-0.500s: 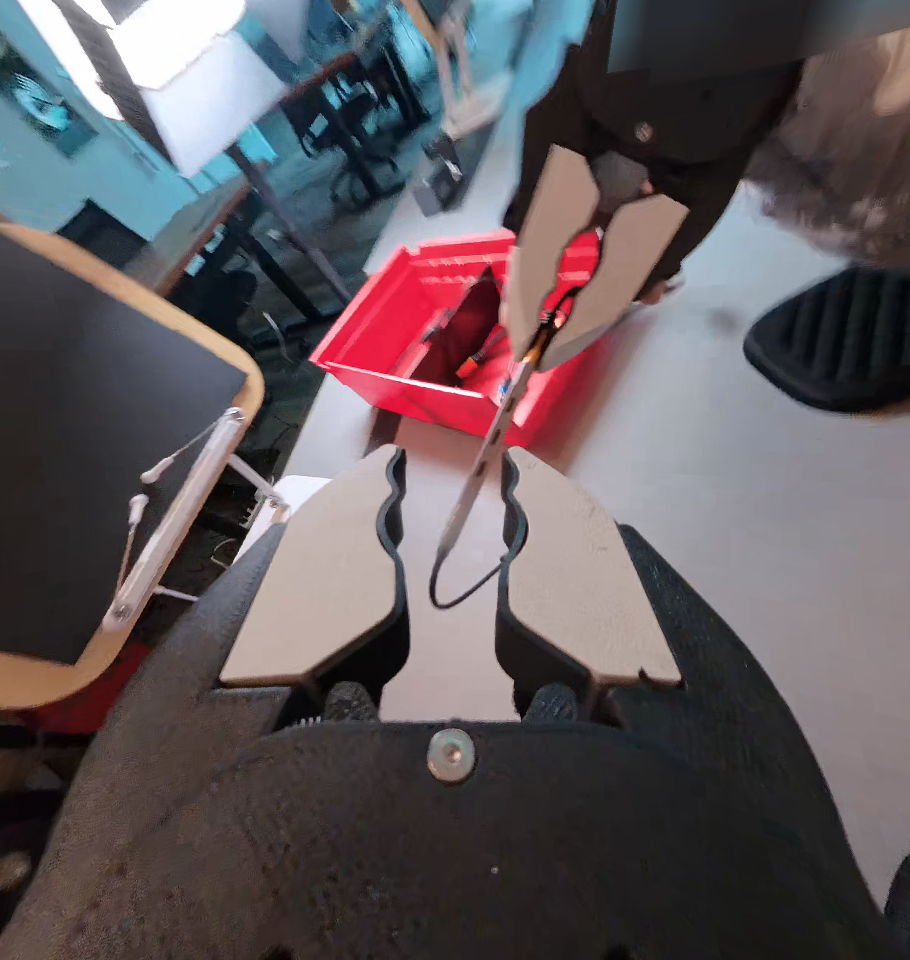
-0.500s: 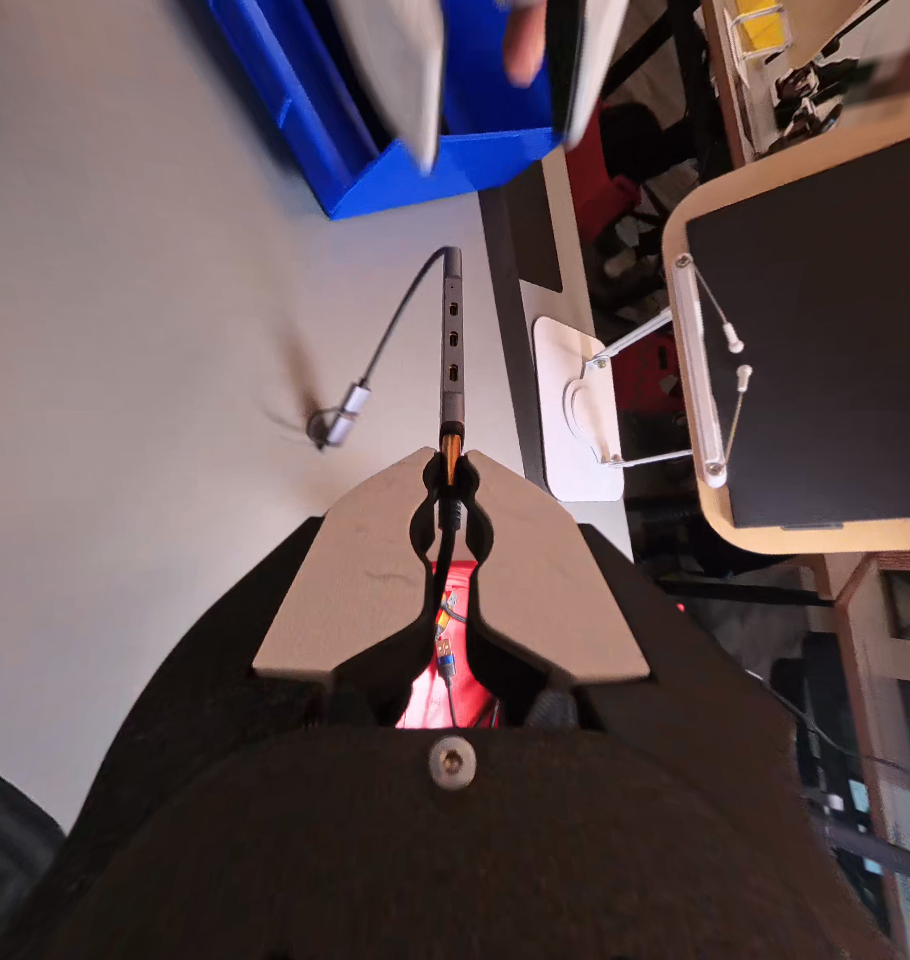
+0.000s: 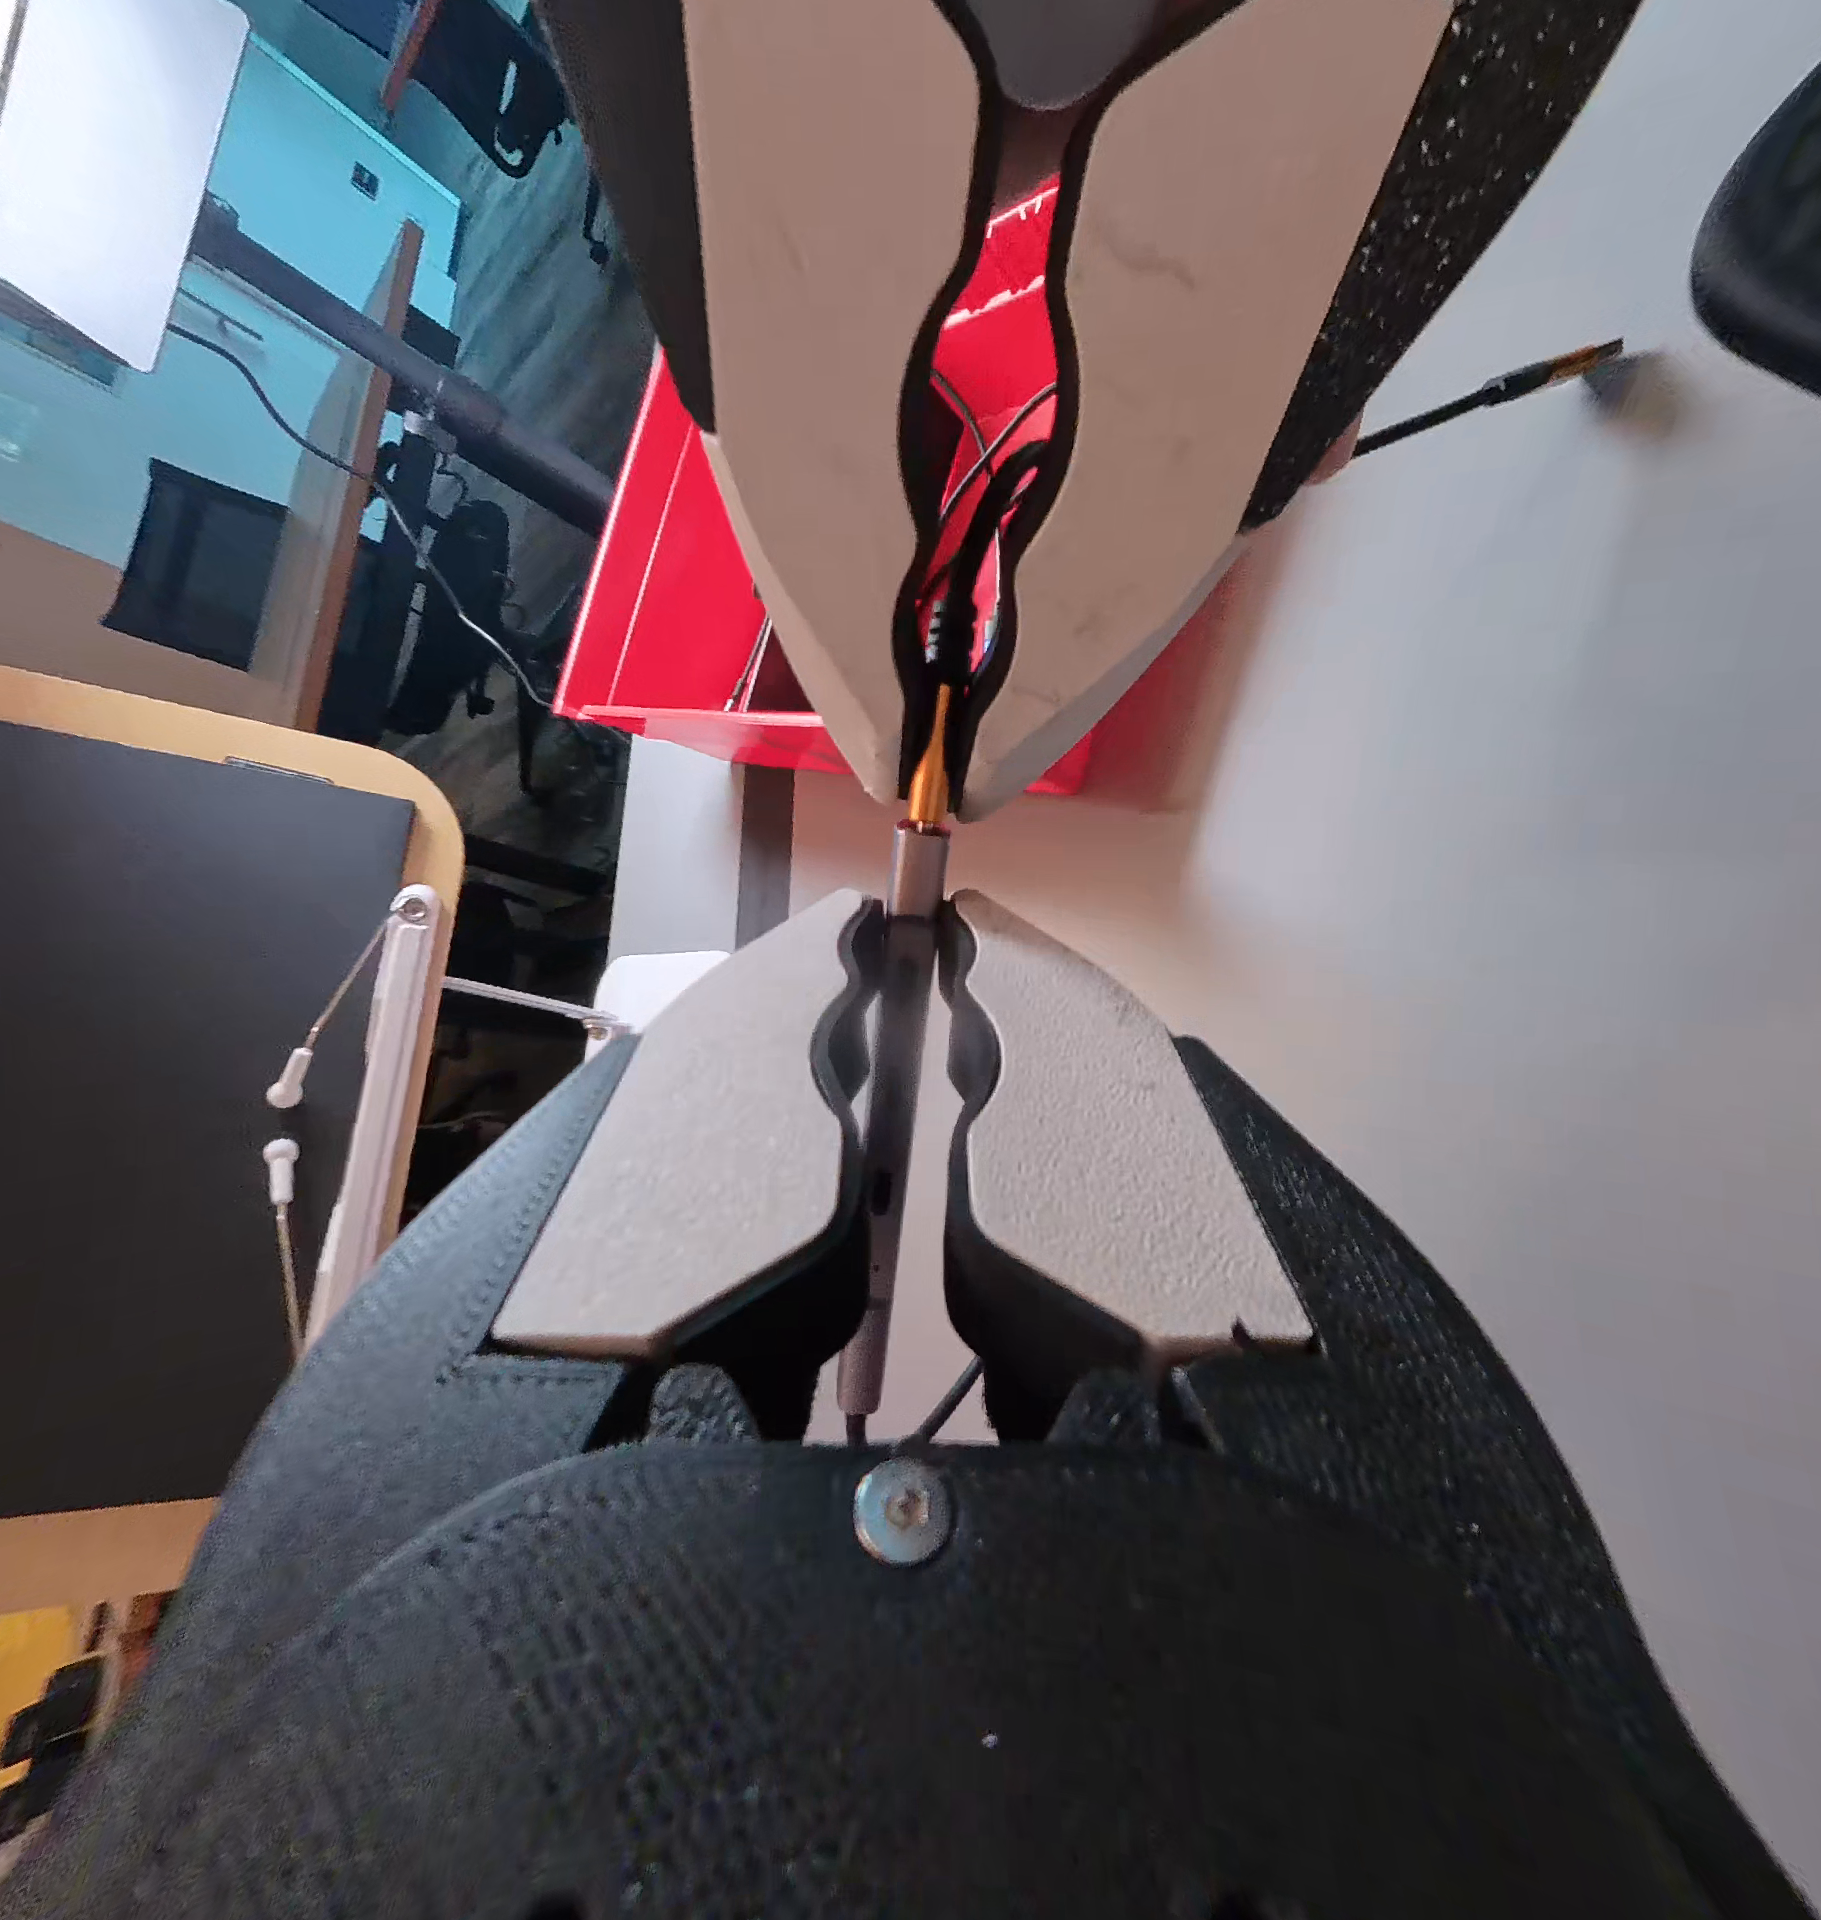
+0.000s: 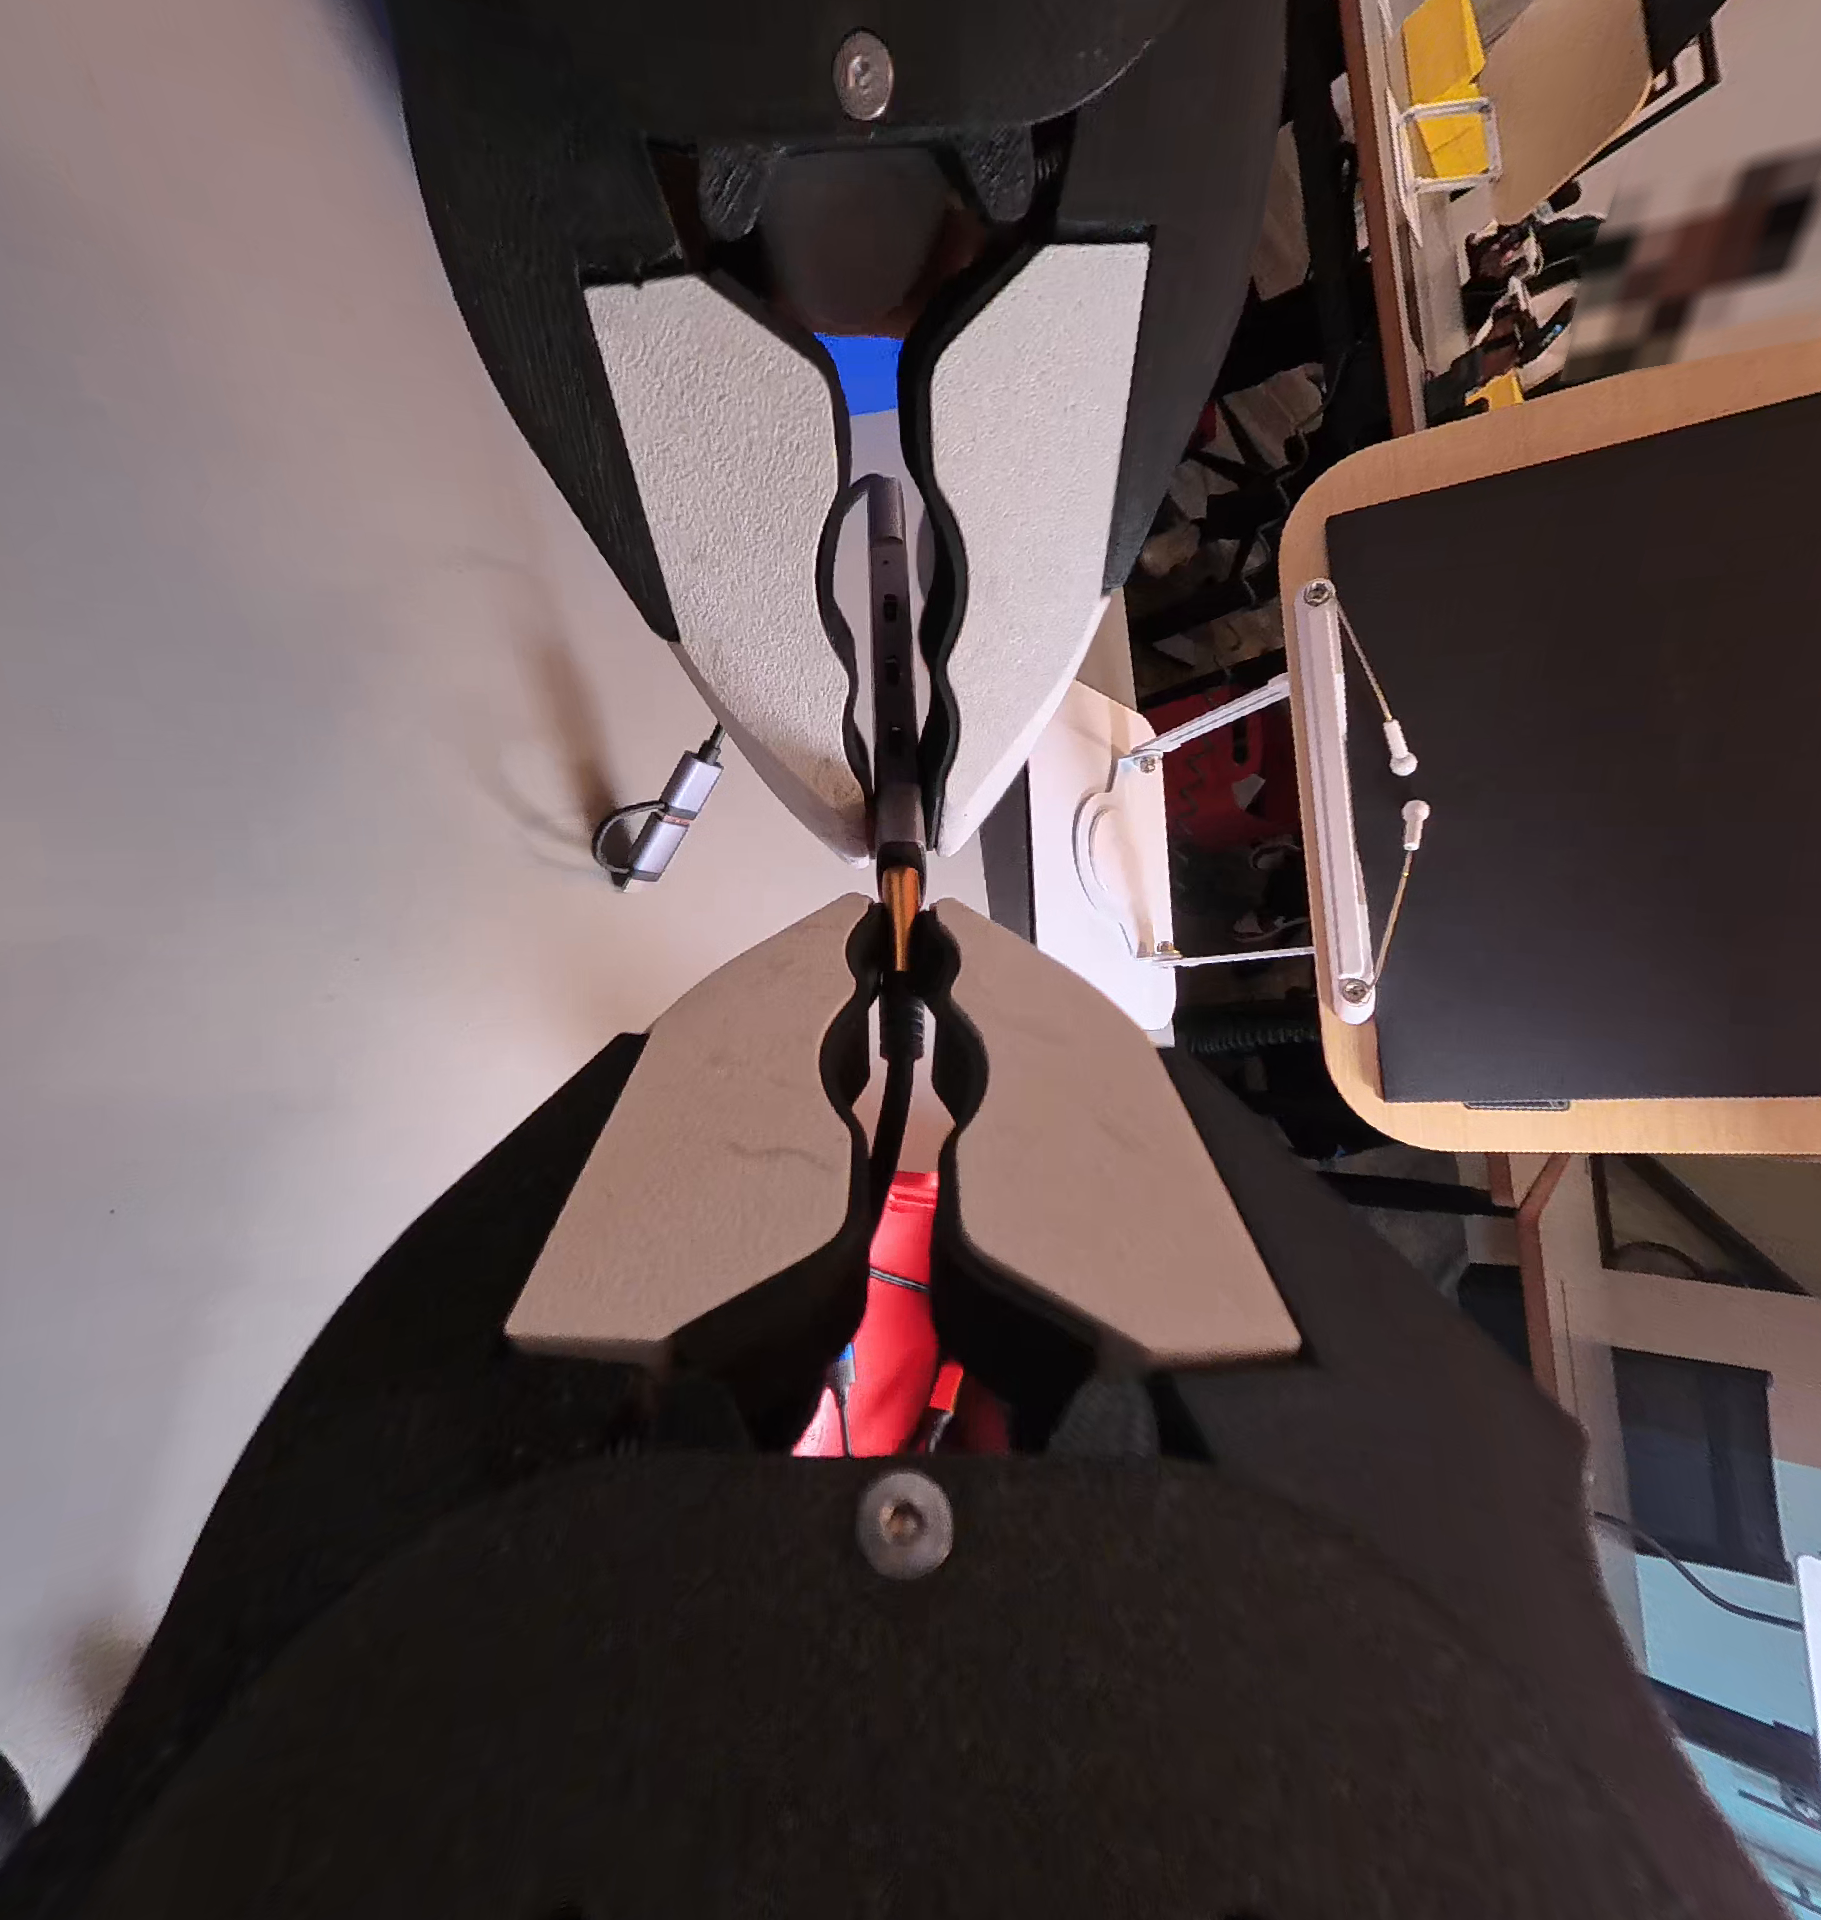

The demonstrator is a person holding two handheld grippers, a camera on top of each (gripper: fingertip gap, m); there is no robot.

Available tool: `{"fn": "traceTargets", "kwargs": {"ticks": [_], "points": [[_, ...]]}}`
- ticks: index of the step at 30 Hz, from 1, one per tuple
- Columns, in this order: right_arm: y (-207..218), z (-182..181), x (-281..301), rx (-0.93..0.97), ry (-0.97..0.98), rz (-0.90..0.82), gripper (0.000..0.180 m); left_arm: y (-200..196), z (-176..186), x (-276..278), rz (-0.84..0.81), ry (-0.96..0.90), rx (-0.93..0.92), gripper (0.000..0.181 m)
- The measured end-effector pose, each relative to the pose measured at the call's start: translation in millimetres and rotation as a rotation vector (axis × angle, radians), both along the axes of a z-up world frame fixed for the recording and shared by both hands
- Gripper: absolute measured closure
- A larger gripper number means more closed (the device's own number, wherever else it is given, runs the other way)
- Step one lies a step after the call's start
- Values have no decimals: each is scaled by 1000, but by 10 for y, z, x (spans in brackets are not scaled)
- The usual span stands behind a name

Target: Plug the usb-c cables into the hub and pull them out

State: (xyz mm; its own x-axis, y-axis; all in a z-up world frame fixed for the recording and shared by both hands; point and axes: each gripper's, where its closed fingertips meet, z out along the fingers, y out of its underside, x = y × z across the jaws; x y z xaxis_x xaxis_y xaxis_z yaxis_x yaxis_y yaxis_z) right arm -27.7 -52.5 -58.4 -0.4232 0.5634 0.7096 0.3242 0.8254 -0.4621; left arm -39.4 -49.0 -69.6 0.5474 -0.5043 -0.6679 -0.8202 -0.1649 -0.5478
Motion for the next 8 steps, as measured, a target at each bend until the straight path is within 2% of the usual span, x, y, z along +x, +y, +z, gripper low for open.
{"fn": "traceTargets", "kwargs": {"ticks": [1,8], "points": [[3,-1,1,3,0,-2,173,2,-1,-1,0,15,3,170],[-8,77,37,-45,19,17,173,-20,78,14,-20,27,29,170]]}}
